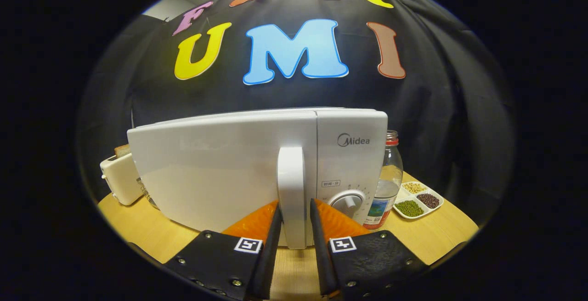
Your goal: Open the microwave, put the food inside, and close the microwave door.
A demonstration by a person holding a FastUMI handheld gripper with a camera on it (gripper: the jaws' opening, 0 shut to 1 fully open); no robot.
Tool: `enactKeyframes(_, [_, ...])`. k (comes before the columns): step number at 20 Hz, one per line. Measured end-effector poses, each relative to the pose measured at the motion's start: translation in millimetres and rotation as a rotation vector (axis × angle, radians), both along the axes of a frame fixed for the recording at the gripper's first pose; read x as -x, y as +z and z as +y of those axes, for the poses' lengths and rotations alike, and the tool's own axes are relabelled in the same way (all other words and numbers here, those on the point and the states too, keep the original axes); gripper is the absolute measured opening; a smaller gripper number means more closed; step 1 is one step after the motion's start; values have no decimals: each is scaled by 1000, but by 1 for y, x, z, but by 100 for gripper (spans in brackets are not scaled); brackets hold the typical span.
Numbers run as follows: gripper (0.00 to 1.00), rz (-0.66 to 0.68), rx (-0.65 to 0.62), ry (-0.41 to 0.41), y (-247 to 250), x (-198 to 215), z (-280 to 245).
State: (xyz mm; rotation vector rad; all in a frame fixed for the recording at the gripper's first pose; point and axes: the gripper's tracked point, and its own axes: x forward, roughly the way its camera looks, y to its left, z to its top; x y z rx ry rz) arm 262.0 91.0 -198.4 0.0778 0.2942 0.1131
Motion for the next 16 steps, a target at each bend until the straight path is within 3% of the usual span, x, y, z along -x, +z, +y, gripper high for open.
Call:
enactKeyframes(2, [39, 15, -4, 5, -4, -6, 3])
enactKeyframes(3, [26, 28, 17, -4, -2, 2, 5])
enactKeyframes(5, [13, 26, 43, -11, -1, 2, 4])
enactKeyframes(7, [7, 26, 44, -3, -1, 3, 4])
enactKeyframes(10, [7, 35, 63, 15, -2, 6, 5])
enactKeyframes(13, [7, 7, 123, 33, 1, 38, 8])
enactKeyframes(16, [6, 55, 96, 45, 0, 61, 12])
